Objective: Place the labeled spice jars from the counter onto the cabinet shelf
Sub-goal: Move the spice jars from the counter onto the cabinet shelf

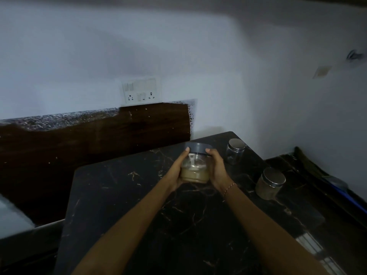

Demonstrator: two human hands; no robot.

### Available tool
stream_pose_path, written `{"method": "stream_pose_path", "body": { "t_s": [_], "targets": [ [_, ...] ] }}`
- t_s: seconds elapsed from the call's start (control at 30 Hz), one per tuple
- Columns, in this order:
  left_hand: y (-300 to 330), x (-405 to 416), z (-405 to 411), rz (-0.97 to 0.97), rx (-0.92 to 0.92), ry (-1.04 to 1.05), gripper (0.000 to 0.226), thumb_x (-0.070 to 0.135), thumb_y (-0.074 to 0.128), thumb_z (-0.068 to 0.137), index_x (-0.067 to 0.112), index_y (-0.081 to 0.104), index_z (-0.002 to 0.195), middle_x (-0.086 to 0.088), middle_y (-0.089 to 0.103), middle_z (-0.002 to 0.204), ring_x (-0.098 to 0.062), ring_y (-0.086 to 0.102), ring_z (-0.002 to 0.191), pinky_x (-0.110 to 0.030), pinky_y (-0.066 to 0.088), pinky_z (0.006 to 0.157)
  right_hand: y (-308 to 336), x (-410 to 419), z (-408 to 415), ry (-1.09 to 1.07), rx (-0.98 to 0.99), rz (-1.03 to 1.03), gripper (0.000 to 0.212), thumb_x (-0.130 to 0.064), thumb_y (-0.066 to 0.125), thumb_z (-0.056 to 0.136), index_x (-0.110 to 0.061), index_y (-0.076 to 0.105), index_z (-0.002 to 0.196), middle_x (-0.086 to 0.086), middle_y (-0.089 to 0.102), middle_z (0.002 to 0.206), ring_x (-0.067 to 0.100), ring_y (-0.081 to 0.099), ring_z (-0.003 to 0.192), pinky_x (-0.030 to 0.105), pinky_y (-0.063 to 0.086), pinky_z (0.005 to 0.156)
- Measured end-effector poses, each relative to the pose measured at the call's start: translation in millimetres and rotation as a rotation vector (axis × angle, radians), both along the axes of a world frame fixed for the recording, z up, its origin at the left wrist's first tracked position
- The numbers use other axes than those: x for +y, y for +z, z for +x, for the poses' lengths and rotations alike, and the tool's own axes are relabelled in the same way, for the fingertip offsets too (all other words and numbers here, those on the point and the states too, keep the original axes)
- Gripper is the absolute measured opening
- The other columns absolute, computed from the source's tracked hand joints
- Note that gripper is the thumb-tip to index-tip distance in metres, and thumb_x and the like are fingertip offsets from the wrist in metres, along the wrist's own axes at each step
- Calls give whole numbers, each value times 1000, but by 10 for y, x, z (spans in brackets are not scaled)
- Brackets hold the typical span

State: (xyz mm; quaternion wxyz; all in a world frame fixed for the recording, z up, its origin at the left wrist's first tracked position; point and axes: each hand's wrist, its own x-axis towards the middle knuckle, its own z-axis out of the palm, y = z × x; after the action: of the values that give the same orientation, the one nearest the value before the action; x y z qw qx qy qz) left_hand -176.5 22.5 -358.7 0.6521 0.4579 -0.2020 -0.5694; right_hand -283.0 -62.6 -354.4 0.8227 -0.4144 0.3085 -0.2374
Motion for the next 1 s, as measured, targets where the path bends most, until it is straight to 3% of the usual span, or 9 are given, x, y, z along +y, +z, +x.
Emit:
{"method": "stream_pose_path", "body": {
  "t_s": [0.1,0.2,0.3,0.4,0.5,0.6,0.7,0.87,1.0],
  "targets": [
    [87,24,4,43,-41,58,59,51,58,73,23,48,124,-14,58,121,-29,61,106,-44,54,78,96,53,121,-27,81,-25,53,-40,54,86,-17,42,132,18,52,129,36,56,112,51,50,89],
    [156,-14,-11,91,-198,247,57,47,53,86,19,40,134,-11,56,123,-27,60,105,-43,54,83,182,134,218,-160,212,-390,36,-39,48,93,-21,44,124,15,51,130,26,57,105,44,51,90],
    [199,-56,-29,38,-327,395,47,45,42,93,21,38,134,-2,54,113,-11,58,88,-26,50,68,191,241,289,-140,309,-701,52,-34,55,90,-20,36,136,14,47,135,27,54,115,43,49,94],
    [277,-36,2,-11,-221,395,45,52,21,97,26,48,122,1,60,103,-9,60,86,-24,50,67,209,247,298,-99,309,-740,78,-34,70,79,-22,25,142,9,42,141,29,48,124,41,45,99],
    [290,18,114,-16,-227,332,42,52,22,96,30,55,111,6,65,94,-9,68,81,-23,53,60,234,148,235,15,249,-635,87,-28,74,76,-26,18,142,8,37,143,28,48,122,35,49,89],
    [321,54,147,-26,-166,244,38,53,30,94,30,60,99,3,73,88,-9,72,77,-26,56,61,242,110,177,61,196,-525,78,-23,72,78,-26,21,137,11,40,139,28,52,116,31,52,76],
    [372,44,161,-56,-132,224,37,47,33,96,23,58,108,-3,70,99,-17,68,91,-32,55,72,291,88,161,68,131,-479,64,-24,66,83,-22,30,135,12,48,132,22,59,104,24,53,68],
    [549,55,240,-109,-186,304,37,28,35,98,13,45,130,-8,63,109,-20,61,96,-36,52,77,491,-49,184,102,119,-710,49,-20,63,86,-8,49,131,7,58,122,10,59,98,9,51,62],
    [706,38,309,-95,-274,403,41,21,45,96,5,37,133,-14,53,120,-21,57,102,-37,52,82,627,-163,287,73,68,-742,43,-17,66,84,-9,55,126,-1,63,109,8,61,94,10,53,64]
  ]
}}
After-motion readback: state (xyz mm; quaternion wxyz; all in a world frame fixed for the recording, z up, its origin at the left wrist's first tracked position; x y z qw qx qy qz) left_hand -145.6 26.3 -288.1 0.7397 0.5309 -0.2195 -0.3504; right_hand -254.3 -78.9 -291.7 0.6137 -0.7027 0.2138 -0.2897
